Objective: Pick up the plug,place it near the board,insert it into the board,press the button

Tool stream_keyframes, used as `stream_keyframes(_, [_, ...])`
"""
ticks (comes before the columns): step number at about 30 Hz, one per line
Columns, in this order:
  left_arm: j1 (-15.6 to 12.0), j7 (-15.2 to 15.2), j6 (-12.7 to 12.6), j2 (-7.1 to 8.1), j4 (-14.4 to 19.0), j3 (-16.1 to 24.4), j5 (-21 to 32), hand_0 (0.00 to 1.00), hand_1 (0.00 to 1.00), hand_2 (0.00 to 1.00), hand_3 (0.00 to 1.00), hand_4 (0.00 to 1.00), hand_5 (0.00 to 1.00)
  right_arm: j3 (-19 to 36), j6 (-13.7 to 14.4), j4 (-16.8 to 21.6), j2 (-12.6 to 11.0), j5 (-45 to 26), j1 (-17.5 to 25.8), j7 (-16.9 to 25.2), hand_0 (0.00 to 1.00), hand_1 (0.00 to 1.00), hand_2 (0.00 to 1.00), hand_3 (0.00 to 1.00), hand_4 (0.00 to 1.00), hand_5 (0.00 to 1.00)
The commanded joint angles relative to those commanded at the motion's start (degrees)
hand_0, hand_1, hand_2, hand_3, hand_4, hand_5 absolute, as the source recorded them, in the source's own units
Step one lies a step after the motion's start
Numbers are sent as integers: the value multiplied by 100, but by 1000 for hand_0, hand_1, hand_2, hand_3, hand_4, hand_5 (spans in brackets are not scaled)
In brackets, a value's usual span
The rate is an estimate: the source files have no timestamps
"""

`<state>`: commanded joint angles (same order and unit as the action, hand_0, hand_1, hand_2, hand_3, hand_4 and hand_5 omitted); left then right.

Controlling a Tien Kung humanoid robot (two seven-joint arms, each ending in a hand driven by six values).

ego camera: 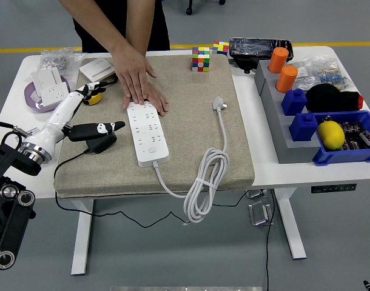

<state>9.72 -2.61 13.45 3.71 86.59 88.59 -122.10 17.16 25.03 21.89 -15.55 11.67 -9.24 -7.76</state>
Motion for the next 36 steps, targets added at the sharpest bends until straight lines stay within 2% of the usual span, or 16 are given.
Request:
stream_keyframes(3, [58, -55, -12, 2, -89, -33, -230, 998, 993, 952, 961, 998, 299, 0, 1, 1, 0, 2, 0, 0, 839, 764, 751, 782, 998, 998])
stream_keyframes(4, [82, -78, -18, 2, -132, -47, -344, 998, 987, 955, 966, 998, 255, -2, 1, 1, 1, 1, 0, 0, 839, 764, 751, 783, 998, 998])
stream_keyframes(9, [230, -184, -19, -18, -449, -105, -790, 998, 987, 955, 966, 998, 255, -26, 0, -1, 2, -11, 9, -2, 839, 764, 751, 783, 998, 998])
stream_keyframes(10, [249, -196, -12, -21, -498, -108, -790, 998, 986, 966, 981, 998, 185, -30, -1, -1, 2, -12, 7, -3, 839, 764, 751, 783, 998, 998])
stream_keyframes(21, [414, -251, 158, -28, -1059, -192, -790, 998, 998, 998, 998, 998, 185, -75, 1, 2, -25, -26, -8, -2, 839, 765, 751, 783, 998, 998])
stream_keyframes(22, [428, -255, 165, -28, -1113, -197, -790, 998, 998, 998, 998, 998, 244, -77, 1, 3, -24, -27, -6, -2, 838, 764, 751, 783, 998, 998])
stream_keyframes(26, [489, -266, 168, -31, -1330, -217, -790, 998, 998, 998, 998, 998, 244, -81, 0, 5, -21, -24, -1, -2, 838, 764, 751, 783, 998, 998])
stream_keyframes(29, [563, -283, 93, -37, -1541, -222, -790, 998, 997, 998, 998, 998, 249, -90, -1, 4, -21, -29, 5, -3, 839, 764, 751, 783, 998, 998])
stream_keyframes(33, [710, -349, -140, -36, -1928, -205, -790, 998, 997, 998, 998, 998, 249, -88, 0, 6, -30, -30, -6, -1, 839, 764, 751, 783, 998, 998])
stream_keyframes(34, [751, -363, -230, -33, -2039, -211, -790, 998, 978, 957, 998, 998, 249, -88, 0, 4, -32, -35, -9, -2, 838, 764, 751, 783, 998, 998])
stream_keyframes(36, [807, -378, -416, -34, -2208, -216, -790, 998, 978, 957, 998, 998, 249, -88, 0, 3, -36, -38, -12, -1, 838, 764, 751, 783, 998, 998])
